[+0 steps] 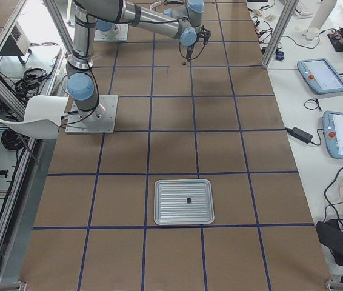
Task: Place bearing gear from tray to pile
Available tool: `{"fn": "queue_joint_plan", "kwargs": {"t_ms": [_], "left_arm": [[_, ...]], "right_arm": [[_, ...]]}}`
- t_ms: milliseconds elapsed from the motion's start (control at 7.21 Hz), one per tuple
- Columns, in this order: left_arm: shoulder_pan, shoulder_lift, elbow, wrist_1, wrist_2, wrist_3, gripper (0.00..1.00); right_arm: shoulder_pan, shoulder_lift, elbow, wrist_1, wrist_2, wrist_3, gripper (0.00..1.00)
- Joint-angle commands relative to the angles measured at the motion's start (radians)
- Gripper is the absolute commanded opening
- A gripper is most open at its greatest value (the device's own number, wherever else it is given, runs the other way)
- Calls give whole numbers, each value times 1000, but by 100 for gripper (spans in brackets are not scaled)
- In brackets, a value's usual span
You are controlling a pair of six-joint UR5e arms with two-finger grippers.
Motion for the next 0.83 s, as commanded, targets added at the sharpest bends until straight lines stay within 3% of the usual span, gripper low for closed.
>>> {"fn": "queue_joint_plan", "kwargs": {"t_ms": [0,139,416,693], "left_arm": [[-136,-97,-97,242,1,-167,100],[-190,-143,-137,348,1,-238,100],[-276,-244,-142,464,41,-317,100],[-359,-327,-145,550,84,-401,100]], "right_arm": [[-193,-114,-15,180,-16,-308,100],[-297,-160,-10,243,-74,-449,99],[-561,-182,-9,250,-99,-764,99],[-703,-150,-12,204,-131,-1013,94]]}}
